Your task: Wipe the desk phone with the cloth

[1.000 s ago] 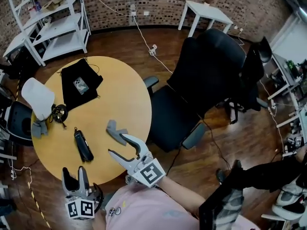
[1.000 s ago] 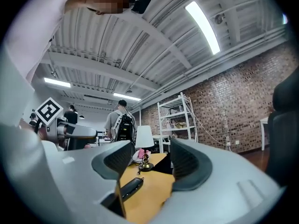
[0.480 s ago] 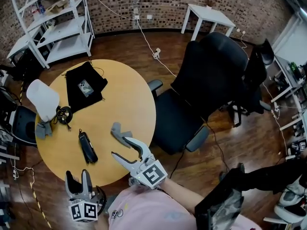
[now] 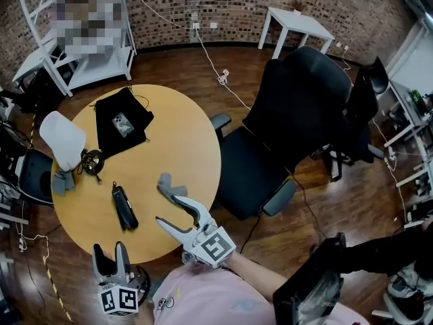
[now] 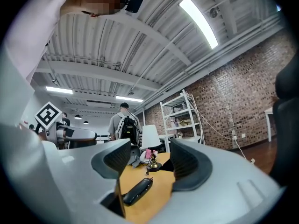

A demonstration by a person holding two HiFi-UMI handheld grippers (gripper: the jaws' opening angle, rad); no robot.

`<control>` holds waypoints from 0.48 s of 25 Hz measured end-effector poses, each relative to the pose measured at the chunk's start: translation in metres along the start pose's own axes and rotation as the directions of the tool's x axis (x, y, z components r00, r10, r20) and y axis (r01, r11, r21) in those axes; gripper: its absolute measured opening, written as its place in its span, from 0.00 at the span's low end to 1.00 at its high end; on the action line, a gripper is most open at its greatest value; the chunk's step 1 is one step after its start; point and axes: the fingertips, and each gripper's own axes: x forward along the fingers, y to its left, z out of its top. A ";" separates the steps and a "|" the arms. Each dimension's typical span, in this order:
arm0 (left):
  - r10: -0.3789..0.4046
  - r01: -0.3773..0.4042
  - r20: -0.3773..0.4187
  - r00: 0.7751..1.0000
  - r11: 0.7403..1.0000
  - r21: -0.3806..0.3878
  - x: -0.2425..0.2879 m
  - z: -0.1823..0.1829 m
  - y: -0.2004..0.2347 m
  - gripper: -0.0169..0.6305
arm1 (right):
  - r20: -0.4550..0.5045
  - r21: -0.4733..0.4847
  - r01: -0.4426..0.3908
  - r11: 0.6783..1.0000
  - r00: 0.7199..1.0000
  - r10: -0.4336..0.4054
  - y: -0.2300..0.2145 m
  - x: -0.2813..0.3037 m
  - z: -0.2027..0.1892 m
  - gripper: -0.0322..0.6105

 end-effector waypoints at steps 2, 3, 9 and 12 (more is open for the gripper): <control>-0.001 0.001 0.004 1.000 1.000 0.004 -0.001 0.000 -0.002 0.66 | 0.003 0.007 -0.001 1.000 1.000 0.001 0.000 -0.001 0.001 0.47; -0.003 0.003 0.007 1.000 1.000 0.007 -0.002 0.001 -0.003 0.66 | 0.003 0.014 0.000 1.000 1.000 0.000 0.000 -0.002 0.002 0.47; 0.000 0.000 0.017 1.000 1.000 0.015 -0.006 0.001 -0.004 0.66 | 0.005 0.024 -0.001 1.000 1.000 0.001 0.000 -0.003 0.003 0.47; 0.011 -0.011 0.009 1.000 1.000 0.008 -0.009 0.002 -0.004 0.66 | 0.000 0.027 -0.003 1.000 1.000 0.003 0.002 -0.003 0.002 0.47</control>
